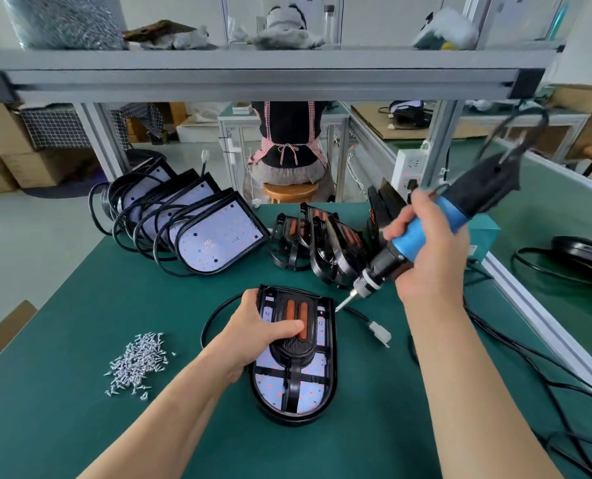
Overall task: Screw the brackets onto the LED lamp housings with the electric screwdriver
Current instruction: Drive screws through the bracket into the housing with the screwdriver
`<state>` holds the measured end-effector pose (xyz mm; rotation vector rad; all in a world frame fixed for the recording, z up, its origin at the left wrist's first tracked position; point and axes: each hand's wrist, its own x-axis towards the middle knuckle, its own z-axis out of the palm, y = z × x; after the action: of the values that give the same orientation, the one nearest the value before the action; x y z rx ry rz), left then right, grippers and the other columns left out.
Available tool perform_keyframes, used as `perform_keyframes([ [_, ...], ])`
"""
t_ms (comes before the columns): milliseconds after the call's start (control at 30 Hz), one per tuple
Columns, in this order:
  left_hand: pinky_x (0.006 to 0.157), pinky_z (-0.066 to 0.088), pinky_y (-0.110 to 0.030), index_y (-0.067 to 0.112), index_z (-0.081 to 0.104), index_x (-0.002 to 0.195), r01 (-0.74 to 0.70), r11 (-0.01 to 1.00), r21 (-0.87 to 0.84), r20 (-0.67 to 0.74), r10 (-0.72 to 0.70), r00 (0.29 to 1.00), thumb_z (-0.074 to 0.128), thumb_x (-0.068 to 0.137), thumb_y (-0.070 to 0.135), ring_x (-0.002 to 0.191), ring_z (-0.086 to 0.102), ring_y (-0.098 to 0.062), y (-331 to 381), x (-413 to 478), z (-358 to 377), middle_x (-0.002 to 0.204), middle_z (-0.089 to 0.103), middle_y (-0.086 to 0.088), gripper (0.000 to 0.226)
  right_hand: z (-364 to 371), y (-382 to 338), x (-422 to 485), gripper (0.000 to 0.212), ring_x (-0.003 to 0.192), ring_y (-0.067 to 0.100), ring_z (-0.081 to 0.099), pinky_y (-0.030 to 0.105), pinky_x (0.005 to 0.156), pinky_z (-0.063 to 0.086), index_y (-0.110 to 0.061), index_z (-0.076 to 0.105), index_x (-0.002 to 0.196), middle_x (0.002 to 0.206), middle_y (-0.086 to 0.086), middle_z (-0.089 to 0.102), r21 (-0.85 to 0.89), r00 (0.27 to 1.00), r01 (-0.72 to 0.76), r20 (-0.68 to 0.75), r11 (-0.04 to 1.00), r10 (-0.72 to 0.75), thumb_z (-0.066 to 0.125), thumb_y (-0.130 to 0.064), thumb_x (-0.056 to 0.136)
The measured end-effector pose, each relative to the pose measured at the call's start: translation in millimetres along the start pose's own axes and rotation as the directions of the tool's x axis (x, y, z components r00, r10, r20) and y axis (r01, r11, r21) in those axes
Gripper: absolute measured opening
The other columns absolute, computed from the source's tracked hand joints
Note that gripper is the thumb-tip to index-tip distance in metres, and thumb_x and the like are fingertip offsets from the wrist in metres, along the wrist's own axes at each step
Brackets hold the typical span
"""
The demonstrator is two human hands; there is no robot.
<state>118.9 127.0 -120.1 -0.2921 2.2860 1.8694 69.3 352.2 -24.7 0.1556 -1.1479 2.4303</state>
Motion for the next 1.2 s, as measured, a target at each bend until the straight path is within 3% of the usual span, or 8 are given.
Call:
perform_keyframes([
  [200, 0.102, 0.052, -0.044, 0.027, 0.052, 0.120, -0.015, 1.000, -0.002, -0.004, 0.015, 1.000, 0.091, 0.053, 0.041, 0.103, 0.071, -0.015, 3.3, -4.4, 5.3, 0.111, 0.073, 0.006, 0.078, -41.3, 24.4, -32.9, 0.019, 0.053, 0.010, 0.046, 0.022, 0.055, 0.045, -0.015, 0.052, 0.089, 0.068, -0.004, 0.050, 0.251, 0.920, -0.207, -0.278, 0.945, 0.275, 0.070, -0.022, 0.095],
  [300, 0.103, 0.051, -0.041, 0.027, 0.053, 0.126, -0.015, 0.993, 0.116, -0.041, 0.020, 0.999, 0.082, 0.054, 0.061, 0.107, 0.067, -0.012, 6.0, -13.7, 6.6, 0.114, 0.071, 0.011, 0.085, -59.1, 37.2, -48.0, 0.021, 0.056, 0.009, 0.048, 0.022, 0.061, 0.045, -0.016, 0.054, 0.087, 0.070, -0.006, 0.052, 0.286, 0.898, -0.223, -0.311, 0.932, 0.311, 0.070, -0.027, 0.095],
  [400, 0.094, 0.050, -0.033, 0.026, 0.050, 0.134, 0.008, 0.956, 0.293, -0.210, 0.057, 0.976, 0.066, 0.068, 0.079, 0.104, 0.063, -0.010, 6.9, -23.4, -6.2, 0.111, 0.068, 0.010, 0.086, -66.9, 43.2, -53.0, 0.023, 0.058, 0.008, 0.048, 0.021, 0.062, 0.045, -0.016, 0.054, 0.084, 0.072, -0.006, 0.052, 0.325, 0.901, -0.229, -0.286, 0.918, 0.326, 0.069, -0.029, 0.095],
  [533, 0.069, 0.048, -0.030, 0.026, 0.067, 0.083, 0.002, 0.914, 0.405, -0.406, 0.178, 0.896, 0.068, 0.088, 0.048, 0.072, 0.064, -0.017, 2.1, -25.5, -56.0, 0.069, 0.065, 0.012, 0.023, -68.4, 46.8, -53.5, 0.023, 0.060, 0.009, 0.049, 0.021, 0.063, 0.045, -0.015, 0.055, 0.086, 0.075, -0.005, 0.053, 0.355, 0.902, -0.234, -0.268, 0.905, 0.339, 0.072, -0.030, 0.093],
  [600, 0.059, 0.044, -0.027, 0.023, 0.069, 0.072, 0.046, 0.911, 0.410, -0.411, 0.140, 0.901, 0.071, 0.086, 0.026, 0.062, 0.057, -0.015, -4.5, -27.4, -83.6, 0.055, 0.061, 0.014, 0.014, -67.7, 48.8, -53.0, 0.023, 0.060, 0.009, 0.049, 0.021, 0.063, 0.046, -0.015, 0.056, 0.086, 0.075, -0.005, 0.054, 0.357, 0.899, -0.233, -0.275, 0.905, 0.340, 0.073, -0.030, 0.092],
  [800, 0.063, 0.048, -0.026, 0.019, 0.073, 0.074, 0.139, 0.855, 0.499, -0.315, 0.030, 0.949, 0.075, 0.078, 0.004, 0.066, 0.061, -0.016, -12.4, -42.9, -127.5, 0.067, 0.069, 0.005, 0.015, -66.8, 49.5, -52.1, 0.025, 0.057, 0.009, 0.051, 0.022, 0.061, 0.048, -0.015, 0.057, 0.083, 0.072, -0.005, 0.054, 0.354, 0.891, -0.260, -0.270, 0.898, 0.364, 0.073, -0.032, 0.092],
  [1033, 0.069, 0.049, -0.029, 0.022, 0.069, 0.077, 0.135, 0.632, 0.763, -0.257, 0.105, 0.961, 0.074, 0.076, 0.009, 0.070, 0.056, -0.010, -10.3, -44.6, -116.4, 0.072, 0.062, 0.009, 0.014, -66.3, 48.2, -52.6, 0.025, 0.057, 0.008, 0.050, 0.021, 0.060, 0.048, -0.015, 0.057, 0.084, 0.073, -0.005, 0.054, 0.373, 0.882, -0.269, -0.274, 0.888, 0.382, 0.074, -0.032, 0.091],
  [1200, 0.080, 0.052, -0.035, 0.020, 0.067, 0.074, 0.108, 0.566, 0.817, -0.228, 0.146, 0.963, 0.073, 0.082, 0.012, 0.086, 0.060, -0.019, -11.0, -42.0, -115.9, 0.081, 0.058, 0.008, 0.013, -66.1, 48.8, -52.4, 0.025, 0.056, 0.008, 0.050, 0.021, 0.059, 0.048, -0.014, 0.055, 0.087, 0.073, -0.004, 0.052, 0.354, 0.885, -0.273, -0.273, 0.895, 0.378, 0.071, -0.033, 0.093],
])
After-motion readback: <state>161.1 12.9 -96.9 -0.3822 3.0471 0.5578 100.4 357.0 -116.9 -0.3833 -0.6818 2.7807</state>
